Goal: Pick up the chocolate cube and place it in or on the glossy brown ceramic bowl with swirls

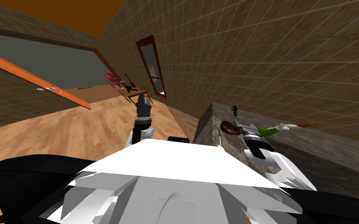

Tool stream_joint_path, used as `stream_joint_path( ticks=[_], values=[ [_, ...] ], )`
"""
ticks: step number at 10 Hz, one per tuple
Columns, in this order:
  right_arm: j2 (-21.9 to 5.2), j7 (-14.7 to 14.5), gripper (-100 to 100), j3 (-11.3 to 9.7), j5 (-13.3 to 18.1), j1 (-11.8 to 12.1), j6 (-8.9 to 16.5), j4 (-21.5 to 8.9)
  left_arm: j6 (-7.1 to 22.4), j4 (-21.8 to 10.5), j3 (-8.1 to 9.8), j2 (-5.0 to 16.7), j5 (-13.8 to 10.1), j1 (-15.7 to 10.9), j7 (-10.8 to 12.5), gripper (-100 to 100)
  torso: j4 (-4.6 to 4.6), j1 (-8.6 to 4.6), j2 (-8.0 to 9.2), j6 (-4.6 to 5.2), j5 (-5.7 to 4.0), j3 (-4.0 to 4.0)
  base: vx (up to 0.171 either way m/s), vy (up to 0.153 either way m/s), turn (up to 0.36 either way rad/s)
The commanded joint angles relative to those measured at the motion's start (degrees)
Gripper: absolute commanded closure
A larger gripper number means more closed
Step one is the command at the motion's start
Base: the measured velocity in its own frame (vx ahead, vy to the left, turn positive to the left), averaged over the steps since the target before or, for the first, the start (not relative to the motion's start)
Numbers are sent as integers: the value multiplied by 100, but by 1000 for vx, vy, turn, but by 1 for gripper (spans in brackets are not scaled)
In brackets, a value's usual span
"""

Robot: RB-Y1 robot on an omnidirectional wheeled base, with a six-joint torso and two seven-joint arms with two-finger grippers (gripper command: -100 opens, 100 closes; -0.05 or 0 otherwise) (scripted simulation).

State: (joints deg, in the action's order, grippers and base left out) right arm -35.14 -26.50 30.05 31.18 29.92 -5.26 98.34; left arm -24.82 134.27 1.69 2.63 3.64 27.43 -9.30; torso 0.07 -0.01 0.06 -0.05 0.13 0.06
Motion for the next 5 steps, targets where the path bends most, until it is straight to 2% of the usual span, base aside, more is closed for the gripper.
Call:
stream_joint_path(
  ticks=[1,5],
  values=[
    [0,0,0,0,0,0,0,0,0,0,0,0,0,0,0,0,0,0,0,0,0,0,0,0,0],
    [0,0,0,0,0,0,0,0,0,0,0,0,0,0,0,0,0,-2,0,0,-1,0,0,0,0]
  ],
)
